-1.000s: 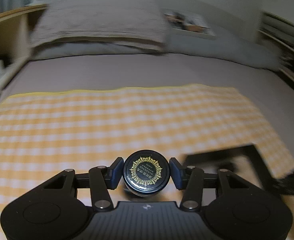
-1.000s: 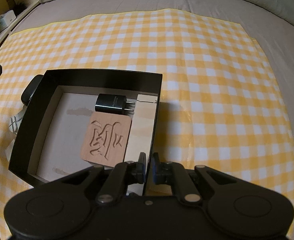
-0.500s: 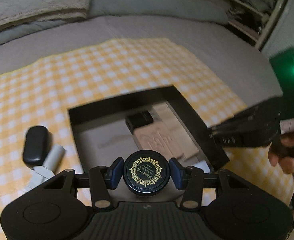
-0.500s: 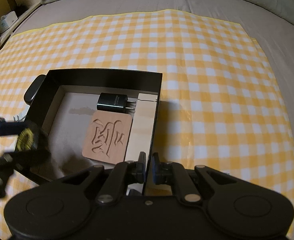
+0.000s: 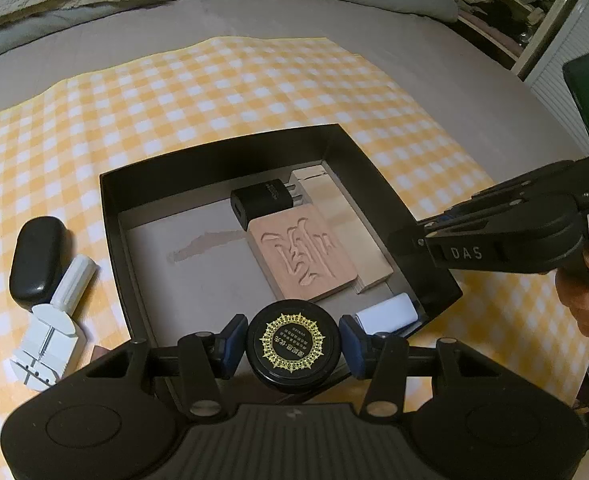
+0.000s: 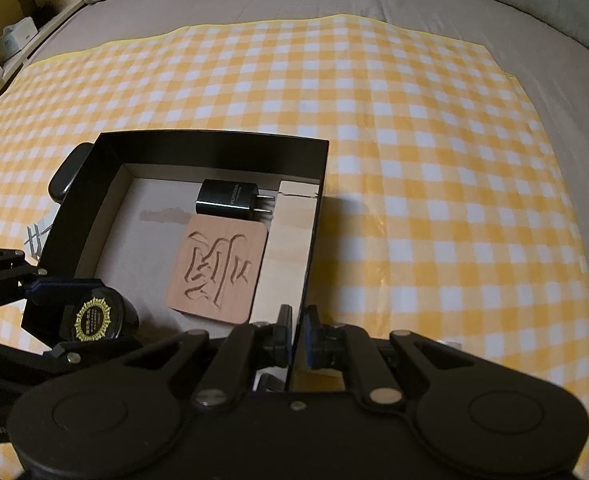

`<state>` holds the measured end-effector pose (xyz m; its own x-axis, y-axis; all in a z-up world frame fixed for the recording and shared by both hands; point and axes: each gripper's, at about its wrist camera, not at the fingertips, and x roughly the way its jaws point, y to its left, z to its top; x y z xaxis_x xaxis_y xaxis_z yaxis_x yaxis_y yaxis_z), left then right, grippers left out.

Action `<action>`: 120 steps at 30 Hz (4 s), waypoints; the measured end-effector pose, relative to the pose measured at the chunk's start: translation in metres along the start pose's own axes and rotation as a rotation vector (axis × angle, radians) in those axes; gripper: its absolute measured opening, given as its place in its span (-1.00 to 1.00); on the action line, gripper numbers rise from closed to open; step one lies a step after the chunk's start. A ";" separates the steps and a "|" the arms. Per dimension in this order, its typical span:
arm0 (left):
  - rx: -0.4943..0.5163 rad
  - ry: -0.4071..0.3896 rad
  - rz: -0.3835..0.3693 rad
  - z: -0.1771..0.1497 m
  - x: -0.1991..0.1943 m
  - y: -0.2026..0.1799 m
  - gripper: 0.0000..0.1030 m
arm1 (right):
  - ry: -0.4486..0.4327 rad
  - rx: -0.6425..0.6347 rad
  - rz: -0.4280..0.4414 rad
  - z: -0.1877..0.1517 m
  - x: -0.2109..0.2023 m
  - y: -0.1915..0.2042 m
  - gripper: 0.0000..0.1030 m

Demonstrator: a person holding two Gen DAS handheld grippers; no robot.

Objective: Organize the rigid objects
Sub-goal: 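Carry the tin into the box beside the charger and open the left gripper, then move the left gripper out of the box toward the white-based brown cylinder, then close the left gripper on the white base of the brown cylinder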

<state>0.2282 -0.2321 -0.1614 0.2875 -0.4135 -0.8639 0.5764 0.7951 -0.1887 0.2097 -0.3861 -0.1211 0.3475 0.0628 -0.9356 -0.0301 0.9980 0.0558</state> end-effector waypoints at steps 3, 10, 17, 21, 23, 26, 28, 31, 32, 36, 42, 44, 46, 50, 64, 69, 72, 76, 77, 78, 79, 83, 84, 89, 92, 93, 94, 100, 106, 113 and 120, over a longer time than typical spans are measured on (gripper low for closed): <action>-0.012 0.003 -0.004 0.000 0.000 0.002 -0.02 | 0.001 0.001 -0.001 0.001 0.000 0.000 -0.87; -0.024 0.008 -0.001 0.001 -0.002 0.003 -0.02 | 0.001 0.000 0.000 0.001 0.001 0.001 -0.87; -0.022 0.017 0.032 -0.002 -0.004 0.006 -0.02 | 0.000 -0.001 -0.002 0.001 0.001 0.001 -0.87; -0.043 0.016 0.018 -0.003 -0.003 0.008 -0.02 | 0.001 0.000 -0.001 0.001 0.000 -0.001 -0.87; -0.054 0.016 0.014 -0.002 -0.002 0.008 -0.02 | 0.000 0.000 -0.001 0.001 0.001 0.001 -0.87; -0.071 0.014 0.003 -0.002 -0.001 0.007 -0.02 | 0.001 0.000 -0.001 0.001 0.001 0.000 -0.87; -0.080 0.010 -0.008 -0.002 0.000 0.007 -0.01 | 0.001 0.000 -0.001 0.001 0.001 0.001 -0.87; -0.086 0.010 -0.014 -0.001 0.004 0.006 -0.01 | 0.000 0.000 -0.002 0.001 0.001 0.000 -0.87; -0.088 0.014 -0.016 0.000 0.007 0.006 -0.01 | 0.001 0.000 -0.002 0.001 0.001 0.001 -0.87; -0.106 0.011 -0.034 0.001 0.015 0.004 -0.01 | 0.000 -0.001 -0.002 0.001 0.001 0.001 -0.87; -0.116 0.026 -0.036 -0.001 0.021 0.001 0.02 | 0.001 -0.002 -0.001 0.001 0.001 0.000 -0.87; -0.118 0.031 -0.040 0.000 0.020 0.002 0.03 | 0.000 0.001 -0.001 0.001 0.001 0.001 -0.87; -0.117 0.033 -0.040 0.000 0.020 0.002 0.03 | 0.001 0.001 -0.001 0.001 0.001 0.001 -0.87; -0.116 0.030 -0.038 0.000 0.020 0.002 0.04 | 0.001 0.001 -0.002 0.001 0.001 0.001 -0.87; -0.060 -0.035 -0.007 -0.003 -0.015 -0.009 0.79 | 0.002 0.001 -0.003 0.002 0.002 0.001 -0.87; -0.003 -0.122 0.038 -0.003 -0.042 -0.011 1.00 | 0.002 -0.001 -0.003 0.002 0.002 0.000 -0.87; 0.007 -0.171 0.079 -0.002 -0.058 -0.001 1.00 | 0.002 -0.001 -0.004 0.002 0.003 0.001 -0.87; -0.018 -0.221 0.128 0.002 -0.075 0.022 1.00 | 0.002 -0.001 -0.004 0.002 0.003 0.001 -0.87; -0.028 -0.231 0.139 0.002 -0.078 0.029 1.00 | 0.002 -0.001 -0.004 0.002 0.003 0.001 -0.87; -0.041 -0.241 0.152 0.003 -0.082 0.037 1.00 | 0.003 -0.001 -0.004 0.002 0.003 0.001 -0.87; -0.055 -0.248 0.166 0.004 -0.085 0.046 1.00 | 0.003 -0.001 -0.004 0.002 0.003 0.001 -0.87; -0.117 -0.245 0.216 0.002 -0.087 0.080 1.00 | 0.002 0.000 -0.003 0.002 0.003 0.002 -0.87; -0.126 -0.239 0.227 0.002 -0.085 0.088 1.00 | 0.002 0.000 -0.004 0.002 0.003 0.002 -0.87; -0.127 -0.155 0.266 -0.008 -0.076 0.117 1.00 | 0.003 0.000 -0.003 0.002 0.003 0.001 -0.87; -0.109 -0.093 0.254 -0.017 -0.071 0.127 0.99 | 0.003 0.001 -0.002 0.002 0.003 0.001 -0.87; -0.105 -0.071 0.237 -0.020 -0.070 0.128 0.90 | 0.003 0.001 -0.002 0.002 0.003 0.001 -0.87; -0.106 -0.046 0.210 -0.022 -0.068 0.129 0.70 | 0.003 0.000 -0.003 0.002 0.003 0.001 -0.87; -0.088 0.078 0.123 -0.036 -0.055 0.124 0.25 | 0.004 0.003 0.000 0.002 0.003 0.001 -0.86; -0.099 0.144 0.114 -0.045 -0.038 0.124 0.25 | 0.012 -0.007 -0.009 0.002 0.006 0.002 -0.86; -0.126 0.135 0.103 -0.043 -0.023 0.128 0.12 | 0.015 -0.009 -0.008 0.002 0.007 0.002 -0.86; -0.013 0.145 0.121 -0.041 -0.016 0.111 -0.34 | 0.022 -0.008 -0.010 0.003 0.011 0.003 -0.86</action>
<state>0.2565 -0.1189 -0.1872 0.2404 -0.2474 -0.9386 0.5339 0.8412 -0.0849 0.2163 -0.3826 -0.1298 0.3268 0.0529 -0.9436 -0.0340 0.9984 0.0442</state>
